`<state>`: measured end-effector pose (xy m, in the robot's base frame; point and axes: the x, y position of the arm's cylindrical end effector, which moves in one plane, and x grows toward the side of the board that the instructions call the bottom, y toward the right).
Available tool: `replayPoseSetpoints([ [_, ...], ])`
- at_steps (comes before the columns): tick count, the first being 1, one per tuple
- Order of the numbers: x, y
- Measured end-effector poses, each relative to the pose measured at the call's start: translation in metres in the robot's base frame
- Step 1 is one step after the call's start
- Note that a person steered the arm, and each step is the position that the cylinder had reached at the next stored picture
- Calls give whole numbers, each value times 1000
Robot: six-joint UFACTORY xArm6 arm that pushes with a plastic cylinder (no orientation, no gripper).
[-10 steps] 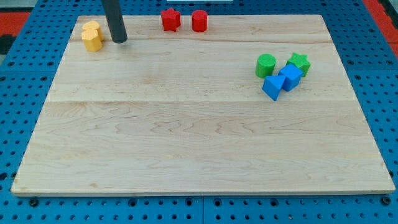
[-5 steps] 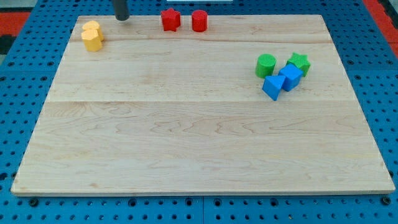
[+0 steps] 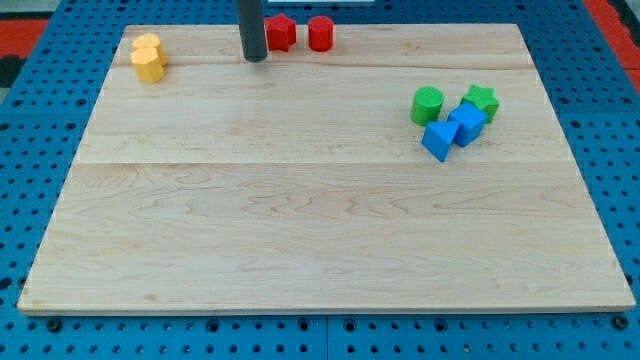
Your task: Push red blocks into each other
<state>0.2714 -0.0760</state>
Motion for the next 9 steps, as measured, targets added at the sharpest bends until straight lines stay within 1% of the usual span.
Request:
replayPoseSetpoints([
  [1, 4, 121],
  [2, -43, 214],
  [3, -80, 212],
  [4, -79, 195],
  [5, -80, 148],
  [7, -79, 83],
  [8, -78, 64],
  [9, -77, 64],
])
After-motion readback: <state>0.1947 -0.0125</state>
